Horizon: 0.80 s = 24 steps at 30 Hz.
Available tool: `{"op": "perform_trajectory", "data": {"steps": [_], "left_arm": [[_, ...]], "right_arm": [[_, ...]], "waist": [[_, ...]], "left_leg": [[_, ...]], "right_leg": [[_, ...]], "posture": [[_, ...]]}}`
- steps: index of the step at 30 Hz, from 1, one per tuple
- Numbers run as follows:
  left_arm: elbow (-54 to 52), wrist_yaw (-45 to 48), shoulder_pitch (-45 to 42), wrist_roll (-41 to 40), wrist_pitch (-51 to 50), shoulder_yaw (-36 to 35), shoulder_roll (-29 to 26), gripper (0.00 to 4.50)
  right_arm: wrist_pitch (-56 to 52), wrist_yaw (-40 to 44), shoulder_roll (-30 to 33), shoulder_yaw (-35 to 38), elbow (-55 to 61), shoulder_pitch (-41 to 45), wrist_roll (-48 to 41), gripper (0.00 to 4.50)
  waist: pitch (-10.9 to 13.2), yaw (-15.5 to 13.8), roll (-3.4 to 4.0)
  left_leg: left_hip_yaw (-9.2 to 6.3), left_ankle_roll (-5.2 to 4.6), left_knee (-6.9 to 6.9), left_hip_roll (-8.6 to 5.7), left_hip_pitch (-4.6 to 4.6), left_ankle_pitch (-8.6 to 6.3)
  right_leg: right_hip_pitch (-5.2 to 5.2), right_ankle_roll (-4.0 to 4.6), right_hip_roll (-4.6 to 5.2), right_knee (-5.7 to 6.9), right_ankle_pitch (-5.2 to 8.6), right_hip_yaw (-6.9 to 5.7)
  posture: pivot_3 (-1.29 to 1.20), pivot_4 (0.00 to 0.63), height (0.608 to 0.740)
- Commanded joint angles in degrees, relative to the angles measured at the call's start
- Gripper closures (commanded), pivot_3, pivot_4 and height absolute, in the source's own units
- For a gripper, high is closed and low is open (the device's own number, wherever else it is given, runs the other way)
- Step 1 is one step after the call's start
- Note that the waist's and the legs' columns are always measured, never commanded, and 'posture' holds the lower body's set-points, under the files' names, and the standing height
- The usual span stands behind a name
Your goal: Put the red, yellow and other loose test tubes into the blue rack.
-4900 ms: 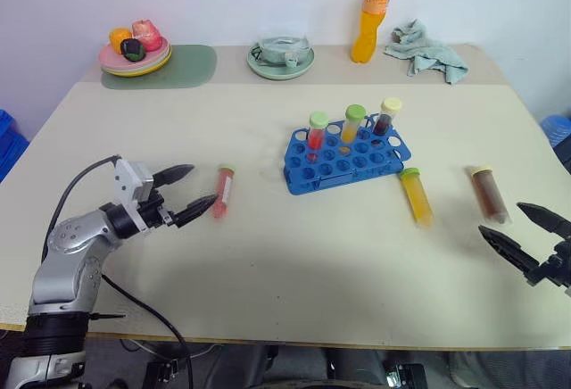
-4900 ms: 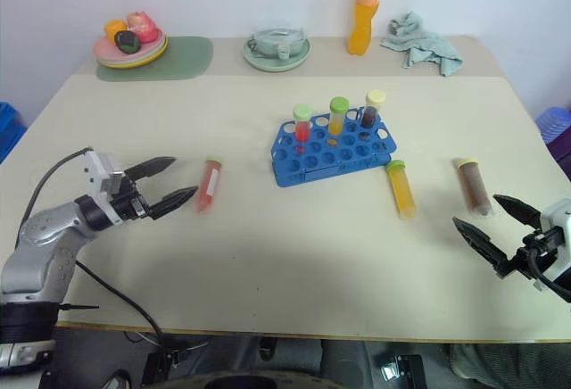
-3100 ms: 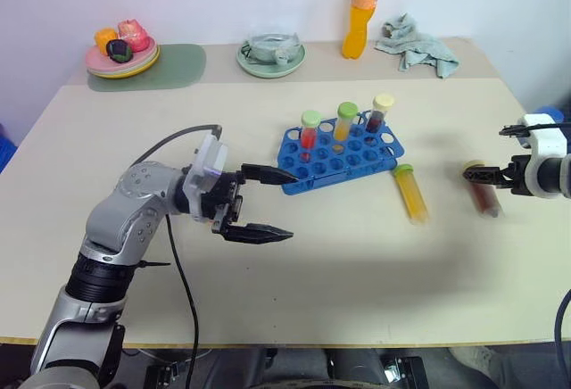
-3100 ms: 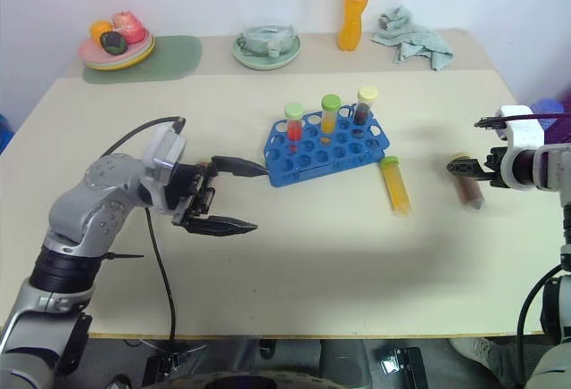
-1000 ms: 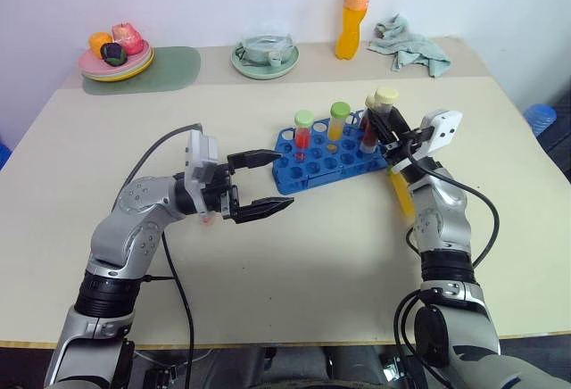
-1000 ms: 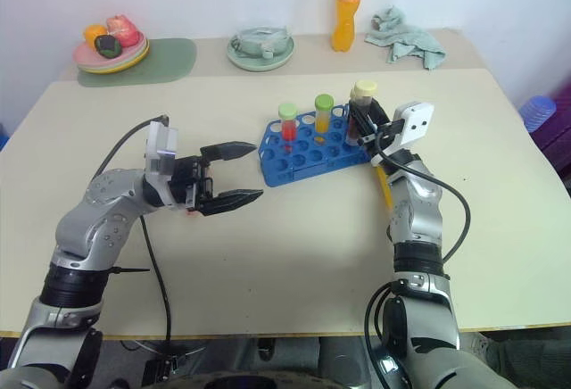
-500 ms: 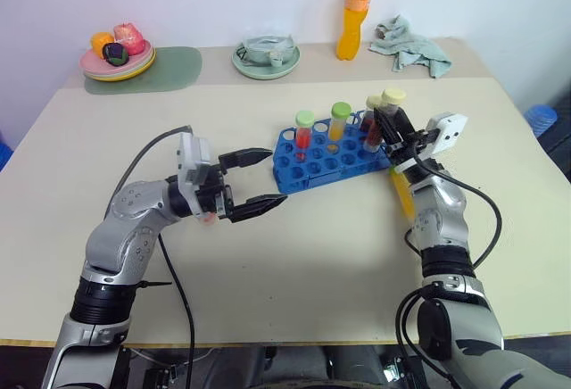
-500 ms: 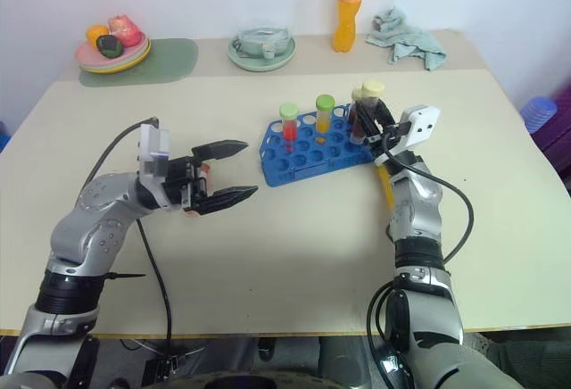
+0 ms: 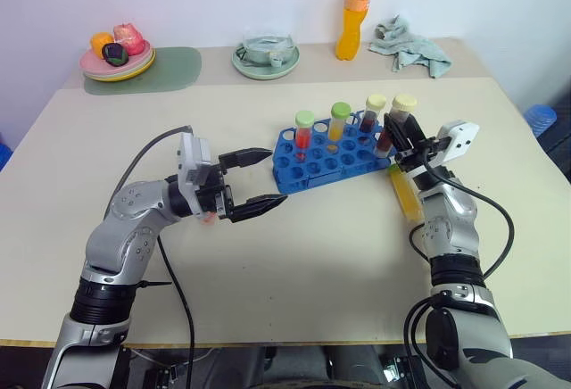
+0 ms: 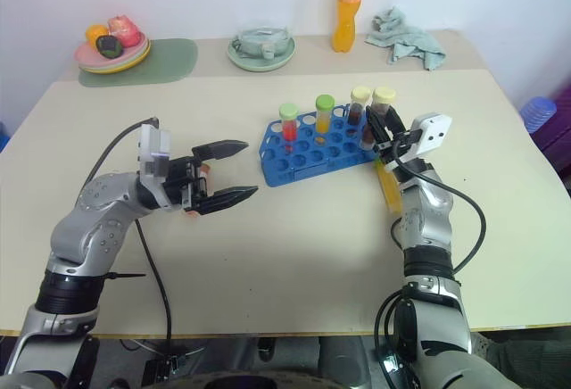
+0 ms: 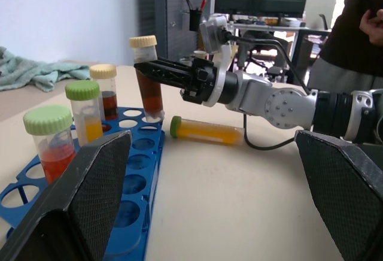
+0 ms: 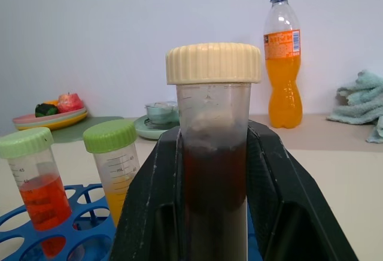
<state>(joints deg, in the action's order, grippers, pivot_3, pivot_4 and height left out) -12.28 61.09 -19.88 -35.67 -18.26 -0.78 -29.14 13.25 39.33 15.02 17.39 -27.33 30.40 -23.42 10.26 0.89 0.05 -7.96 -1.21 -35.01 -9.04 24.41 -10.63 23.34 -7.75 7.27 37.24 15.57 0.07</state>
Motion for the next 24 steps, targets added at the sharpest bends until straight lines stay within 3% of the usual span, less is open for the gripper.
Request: {"op": "perform_trajectory", "data": {"steps": [1, 8, 15, 18, 22, 24], "left_arm": [[-1.09, -0.04, -0.18, -0.27, 0.92, -0.80, 0.05, 0.00], [-1.32, -0.27, -0.33, 0.06, 1.03, -0.45, 0.40, 0.00], [-2.10, -1.02, -0.65, 0.30, 0.97, -0.41, 0.56, 0.00], [-2.54, -1.39, -0.31, 0.15, 0.85, -0.21, 0.81, 0.00], [-2.48, -1.71, -0.35, 0.00, 0.73, -0.12, 0.99, 0.00], [-2.36, -1.69, -0.38, 0.05, 0.75, -0.12, 1.07, 0.00]], "right_arm": [[1.28, -0.28, 0.48, -0.14, -0.84, 0.53, 0.32, 3.75], [4.14, -1.66, 0.10, -0.23, -7.83, 4.61, 1.68, 3.75], [2.03, 0.18, 0.40, 0.62, -7.74, 4.06, -0.72, 3.75], [1.13, 2.97, 0.77, 0.01, -5.03, 2.46, -1.78, 2.22], [9.14, -3.44, 1.35, -1.45, -4.55, 1.93, 5.99, 0.25], [8.77, -2.59, 1.80, -2.27, -2.21, 1.02, 6.10, 0.05]], "waist": [[0.00, 0.00, 0.00], [0.00, 0.05, 0.00], [0.00, 0.07, 0.00], [0.00, 0.07, 0.00], [0.00, 0.08, 0.00], [0.00, 0.07, 0.01]], "left_leg": [[0.00, 0.00, 0.00, 0.00, 0.00, 0.00], [0.00, 0.00, 0.00, 0.01, -0.03, 0.00], [0.00, 0.01, -0.04, 0.01, -0.03, 0.01], [0.00, 0.01, -0.03, 0.01, -0.03, 0.01], [0.00, 0.01, 0.01, 0.02, -0.02, 0.01], [0.00, 0.01, 0.01, 0.02, -0.02, 0.01]], "right_leg": [[0.01, 0.00, 0.00, 0.00, 0.00, 0.00], [0.01, 0.00, -0.01, 0.00, 0.00, 0.00], [-0.01, 0.02, -0.02, 0.01, -0.02, 0.00], [-0.02, 0.02, -0.02, 0.00, -0.02, 0.00], [0.00, 0.02, -0.03, 0.00, -0.02, 0.02], [0.01, 0.02, -0.03, 0.00, -0.02, 0.02]], "posture": [[0.00, 0.150, 0.739], [0.00, 0.150, 0.739], [0.00, 0.150, 0.739], [0.00, 0.150, 0.739], [0.00, 0.150, 0.739], [0.00, 0.150, 0.739]]}}
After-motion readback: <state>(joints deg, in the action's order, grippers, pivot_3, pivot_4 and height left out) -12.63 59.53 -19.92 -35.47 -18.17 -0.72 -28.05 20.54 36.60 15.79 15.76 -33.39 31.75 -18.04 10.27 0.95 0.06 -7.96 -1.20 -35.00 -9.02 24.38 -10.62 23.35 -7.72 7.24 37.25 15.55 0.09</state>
